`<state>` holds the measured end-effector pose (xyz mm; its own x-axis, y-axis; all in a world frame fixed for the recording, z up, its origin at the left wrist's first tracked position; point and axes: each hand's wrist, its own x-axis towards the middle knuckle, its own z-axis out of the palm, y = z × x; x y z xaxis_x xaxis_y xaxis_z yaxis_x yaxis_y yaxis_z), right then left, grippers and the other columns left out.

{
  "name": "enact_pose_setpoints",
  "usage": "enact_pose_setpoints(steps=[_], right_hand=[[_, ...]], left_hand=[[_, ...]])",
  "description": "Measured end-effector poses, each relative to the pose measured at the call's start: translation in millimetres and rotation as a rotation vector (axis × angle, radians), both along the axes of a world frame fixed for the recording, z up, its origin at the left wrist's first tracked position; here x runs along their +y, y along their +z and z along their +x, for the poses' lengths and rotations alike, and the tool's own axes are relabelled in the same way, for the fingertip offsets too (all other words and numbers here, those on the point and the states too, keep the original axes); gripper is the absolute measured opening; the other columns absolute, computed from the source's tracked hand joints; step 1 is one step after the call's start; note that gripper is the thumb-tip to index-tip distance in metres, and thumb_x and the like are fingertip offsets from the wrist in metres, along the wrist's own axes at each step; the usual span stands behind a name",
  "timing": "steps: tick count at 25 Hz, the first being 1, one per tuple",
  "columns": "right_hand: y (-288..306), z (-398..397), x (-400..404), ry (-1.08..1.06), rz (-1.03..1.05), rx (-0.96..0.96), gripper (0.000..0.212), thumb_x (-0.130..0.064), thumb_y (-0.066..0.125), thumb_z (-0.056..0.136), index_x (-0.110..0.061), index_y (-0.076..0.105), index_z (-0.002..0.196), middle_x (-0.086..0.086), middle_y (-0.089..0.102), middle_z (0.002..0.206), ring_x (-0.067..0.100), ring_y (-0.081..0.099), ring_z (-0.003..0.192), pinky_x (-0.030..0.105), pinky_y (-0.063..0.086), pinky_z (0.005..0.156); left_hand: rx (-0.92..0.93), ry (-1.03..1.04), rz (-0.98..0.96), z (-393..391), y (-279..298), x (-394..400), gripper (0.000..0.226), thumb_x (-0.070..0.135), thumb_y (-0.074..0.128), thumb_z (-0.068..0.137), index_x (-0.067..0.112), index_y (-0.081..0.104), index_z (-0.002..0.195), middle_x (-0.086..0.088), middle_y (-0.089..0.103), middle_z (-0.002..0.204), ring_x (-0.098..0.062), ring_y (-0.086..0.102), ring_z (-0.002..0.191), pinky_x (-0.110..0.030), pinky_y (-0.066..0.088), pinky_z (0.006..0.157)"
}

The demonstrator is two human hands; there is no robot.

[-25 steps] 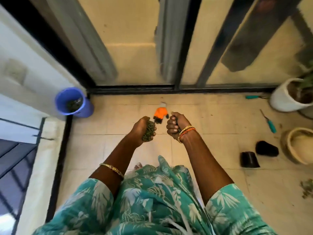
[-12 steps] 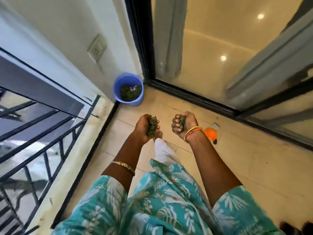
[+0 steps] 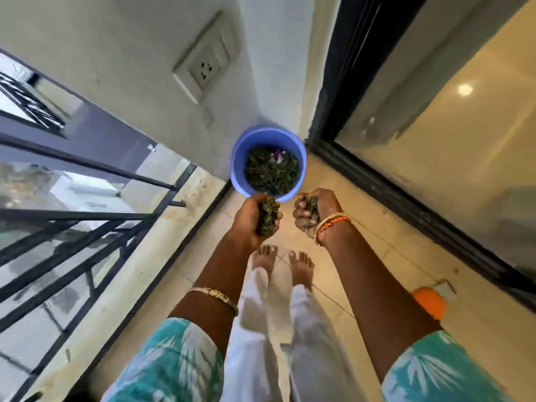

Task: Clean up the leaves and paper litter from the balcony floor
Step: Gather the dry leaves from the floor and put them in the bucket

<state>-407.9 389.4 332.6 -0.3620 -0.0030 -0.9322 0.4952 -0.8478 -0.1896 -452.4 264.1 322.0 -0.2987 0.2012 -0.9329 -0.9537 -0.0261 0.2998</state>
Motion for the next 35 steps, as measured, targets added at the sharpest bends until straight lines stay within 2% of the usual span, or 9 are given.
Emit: enact_pose_setpoints(steps=[2, 8, 11, 14, 18, 21, 24, 28, 35], right_hand=[[-64, -32, 2, -0.022, 0.054, -0.052, 0.023, -0.009, 0.028, 0.085, -0.009, 0.044, 0.067, 0.001, 0.041, 0.044, 0.008, 0.027, 0.027, 0.006, 0.017, 0.032], [-183, -114, 3, -0.004, 0.162, -0.092, 0.024, -0.008, 0.039, 0.091, -0.009, 0.047, 0.069, 0.001, 0.045, 0.046, 0.009, 0.038, 0.03, 0.009, 0.027, 0.032], [-204, -134, -3, -0.014, 0.22, -0.061, 0.012, -0.02, 0.048, 0.092, -0.013, 0.056, 0.095, 0.006, 0.057, 0.077, 0.017, 0.055, 0.069, 0.024, 0.047, 0.054], [-206, -135, 2, 0.004, 0.232, -0.021, 0.025, -0.025, 0.044, 0.09, -0.018, 0.058, 0.109, 0.006, 0.058, 0.101, 0.025, 0.051, 0.098, 0.033, 0.04, 0.08], [-197, -121, 7, -0.051, 0.243, 0.008, 0.02, -0.03, 0.037, 0.096, -0.021, 0.054, 0.089, -0.003, 0.051, 0.082, 0.013, 0.048, 0.076, 0.03, 0.033, 0.084], [-187, -107, 7, -0.047, 0.279, -0.032, 0.019, -0.031, 0.039, 0.096, -0.023, 0.057, 0.097, -0.003, 0.052, 0.091, 0.014, 0.049, 0.084, 0.037, 0.035, 0.096], [-163, -83, -3, -0.045, 0.438, -0.12, 0.021, -0.024, 0.047, 0.093, -0.011, 0.063, 0.094, 0.008, 0.061, 0.103, 0.023, 0.058, 0.104, 0.034, 0.044, 0.08], [-117, -25, -28, -0.062, 0.963, -0.272, 0.03, -0.025, 0.051, 0.079, -0.01, 0.047, 0.053, 0.006, 0.052, 0.053, 0.029, 0.053, 0.06, 0.033, 0.042, 0.062], [-17, 112, -67, 0.08, 1.536, -0.464, 0.023, -0.024, 0.047, 0.079, -0.006, 0.055, 0.069, 0.012, 0.057, 0.077, 0.033, 0.052, 0.075, 0.034, 0.041, 0.062]], left_hand=[[-0.044, 0.096, -0.009, -31, -61, 0, 0.051, 0.022, 0.037, 0.1, 0.01, 0.046, 0.051, -0.006, 0.04, 0.044, -0.01, 0.035, 0.026, -0.01, 0.026, 0.028], [-0.001, 0.206, -0.089, -94, -179, -5, 0.045, 0.036, 0.048, 0.098, 0.009, 0.05, 0.134, -0.011, 0.061, 0.118, -0.022, 0.062, 0.079, -0.031, 0.055, 0.057], [0.022, 0.17, -0.107, -108, -197, -17, 0.044, 0.042, 0.048, 0.095, 0.014, 0.058, 0.127, -0.014, 0.061, 0.122, -0.029, 0.058, 0.096, -0.036, 0.052, 0.07], [0.023, 0.107, -0.072, -109, -190, -20, 0.048, 0.039, 0.042, 0.097, 0.019, 0.072, 0.067, -0.011, 0.063, 0.068, -0.027, 0.049, 0.073, -0.033, 0.047, 0.071], [0.122, -0.019, -0.274, -102, -175, -17, 0.029, 0.035, 0.047, 0.098, 0.017, 0.056, 0.119, -0.006, 0.054, 0.107, -0.023, 0.051, 0.101, -0.038, 0.05, 0.083], [0.34, -0.279, -0.523, -90, -167, -17, 0.024, 0.028, 0.046, 0.099, 0.008, 0.058, 0.102, -0.007, 0.057, 0.093, -0.03, 0.054, 0.096, -0.043, 0.048, 0.088], [0.601, -0.598, -0.68, -69, -149, -26, 0.036, 0.027, 0.048, 0.097, 0.0, 0.055, 0.121, -0.022, 0.057, 0.122, -0.038, 0.053, 0.114, -0.04, 0.044, 0.09], [0.965, -0.979, -0.724, -32, -101, -38, 0.051, 0.032, 0.043, 0.092, 0.0, 0.047, 0.132, -0.025, 0.043, 0.138, -0.042, 0.041, 0.127, -0.045, 0.039, 0.096], [1.512, -1.552, -0.526, 50, 7, -33, 0.057, 0.024, 0.063, 0.083, -0.002, 0.05, 0.133, -0.027, 0.041, 0.144, -0.041, 0.04, 0.134, -0.053, 0.043, 0.102]])
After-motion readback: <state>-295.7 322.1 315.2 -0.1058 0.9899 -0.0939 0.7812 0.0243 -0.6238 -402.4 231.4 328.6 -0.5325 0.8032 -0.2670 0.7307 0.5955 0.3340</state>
